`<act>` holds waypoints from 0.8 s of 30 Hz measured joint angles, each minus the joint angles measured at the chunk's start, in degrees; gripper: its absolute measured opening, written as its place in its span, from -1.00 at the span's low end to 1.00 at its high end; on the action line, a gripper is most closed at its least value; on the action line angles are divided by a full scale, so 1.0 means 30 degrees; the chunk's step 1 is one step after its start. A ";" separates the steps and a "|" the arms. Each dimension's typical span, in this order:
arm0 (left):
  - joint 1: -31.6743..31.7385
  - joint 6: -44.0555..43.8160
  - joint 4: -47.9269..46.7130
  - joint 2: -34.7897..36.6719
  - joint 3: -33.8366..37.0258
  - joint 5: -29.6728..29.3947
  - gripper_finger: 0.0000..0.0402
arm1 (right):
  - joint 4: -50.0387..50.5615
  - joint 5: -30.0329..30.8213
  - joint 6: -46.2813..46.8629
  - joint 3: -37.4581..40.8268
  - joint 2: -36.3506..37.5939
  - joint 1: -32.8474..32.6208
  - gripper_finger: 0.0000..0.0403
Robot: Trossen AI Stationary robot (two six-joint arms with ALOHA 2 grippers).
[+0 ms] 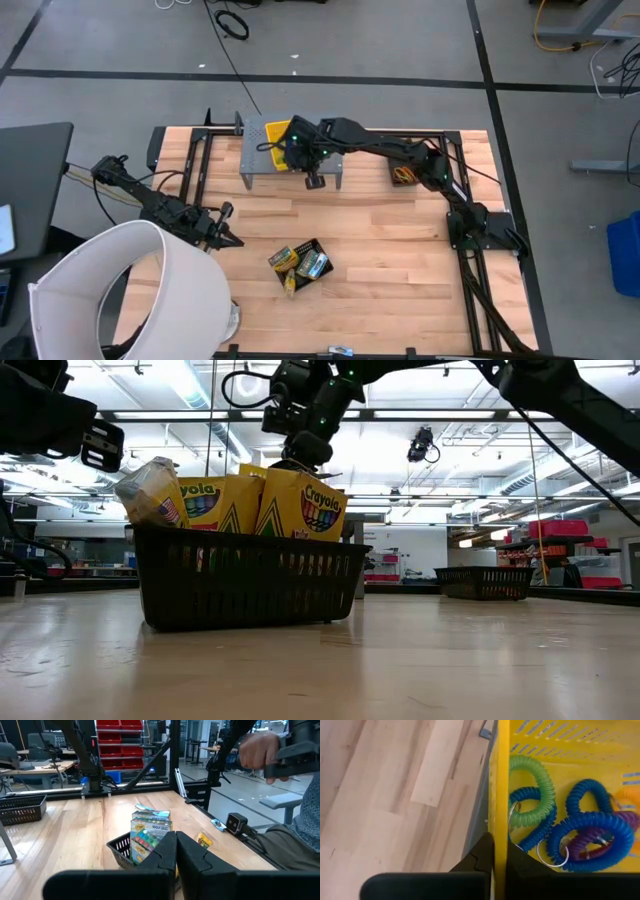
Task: Pick & Place Office Desk Supplies
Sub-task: Put the yellow bin on the shelf
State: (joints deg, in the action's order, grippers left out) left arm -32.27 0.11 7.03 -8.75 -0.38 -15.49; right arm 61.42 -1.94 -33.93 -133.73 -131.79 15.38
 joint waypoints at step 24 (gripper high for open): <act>0.0000 -0.0428 -0.0823 0.0000 0.0000 0.0008 -0.96 | -0.1847 0.2949 -0.1501 -0.0189 0.0197 -0.1056 -0.17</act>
State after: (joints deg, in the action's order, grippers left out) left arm -32.27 -1.17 4.56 -8.75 -0.38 -15.46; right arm 55.88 6.91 -38.44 -134.30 -131.20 12.21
